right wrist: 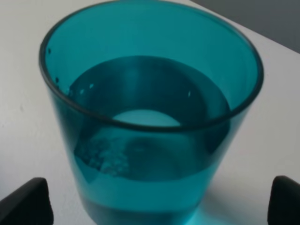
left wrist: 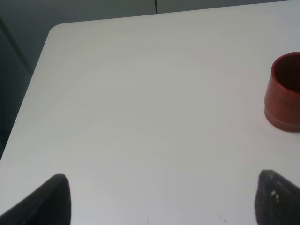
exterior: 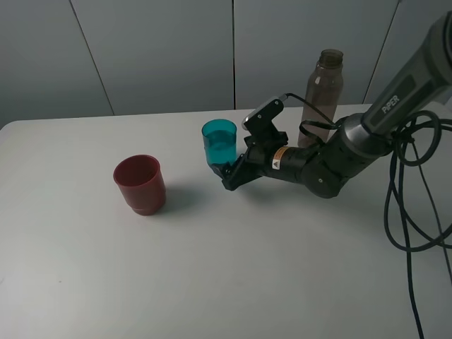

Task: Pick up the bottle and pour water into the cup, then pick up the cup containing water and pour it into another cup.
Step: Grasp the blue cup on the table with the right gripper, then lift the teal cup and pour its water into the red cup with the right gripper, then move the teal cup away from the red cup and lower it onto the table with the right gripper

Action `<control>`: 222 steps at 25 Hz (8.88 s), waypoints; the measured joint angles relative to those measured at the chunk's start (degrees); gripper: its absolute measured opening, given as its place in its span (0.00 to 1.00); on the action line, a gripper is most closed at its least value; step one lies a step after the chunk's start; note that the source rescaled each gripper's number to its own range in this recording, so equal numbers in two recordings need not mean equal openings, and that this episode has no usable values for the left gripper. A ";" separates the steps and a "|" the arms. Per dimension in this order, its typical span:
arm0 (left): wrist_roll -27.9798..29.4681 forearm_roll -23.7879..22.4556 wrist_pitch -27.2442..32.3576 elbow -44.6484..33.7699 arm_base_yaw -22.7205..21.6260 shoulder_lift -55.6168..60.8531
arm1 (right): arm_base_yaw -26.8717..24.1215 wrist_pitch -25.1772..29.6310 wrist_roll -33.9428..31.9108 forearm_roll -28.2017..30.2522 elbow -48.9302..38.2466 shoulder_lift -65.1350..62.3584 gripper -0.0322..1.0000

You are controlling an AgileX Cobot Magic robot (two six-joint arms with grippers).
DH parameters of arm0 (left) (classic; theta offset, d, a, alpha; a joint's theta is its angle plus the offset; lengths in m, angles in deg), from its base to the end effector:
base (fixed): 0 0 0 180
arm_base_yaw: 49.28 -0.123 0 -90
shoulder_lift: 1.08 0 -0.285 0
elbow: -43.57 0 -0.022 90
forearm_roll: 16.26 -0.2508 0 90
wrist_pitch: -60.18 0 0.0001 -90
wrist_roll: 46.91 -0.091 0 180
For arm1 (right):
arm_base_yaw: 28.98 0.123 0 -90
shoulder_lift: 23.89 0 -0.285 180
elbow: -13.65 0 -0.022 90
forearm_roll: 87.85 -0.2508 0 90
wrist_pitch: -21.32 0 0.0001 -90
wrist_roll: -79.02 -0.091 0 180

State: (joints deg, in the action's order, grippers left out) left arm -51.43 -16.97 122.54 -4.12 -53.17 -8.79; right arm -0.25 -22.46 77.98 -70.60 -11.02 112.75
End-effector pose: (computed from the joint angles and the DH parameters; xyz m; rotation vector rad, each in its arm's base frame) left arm -0.0080 0.0005 0.2793 0.0104 2.0569 0.1059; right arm 0.3299 0.2021 0.0451 -0.8377 1.9111 0.3969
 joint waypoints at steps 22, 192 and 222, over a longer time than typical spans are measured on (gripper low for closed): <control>-0.15 0.00 0.00 0.00 0.00 0.00 | 1.43 -0.72 -2.87 1.60 8.87 6.55 1.00; -0.40 0.00 0.00 0.00 0.00 0.00 | 9.46 -0.30 69.41 21.60 33.85 6.84 0.13; -0.51 0.00 0.00 0.00 0.00 0.00 | 9.46 2.09 58.14 21.53 33.85 6.84 0.13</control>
State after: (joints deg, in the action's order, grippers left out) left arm -51.94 -16.97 122.54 -4.12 -53.17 -8.79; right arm 9.21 -20.37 136.11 -49.07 22.83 119.58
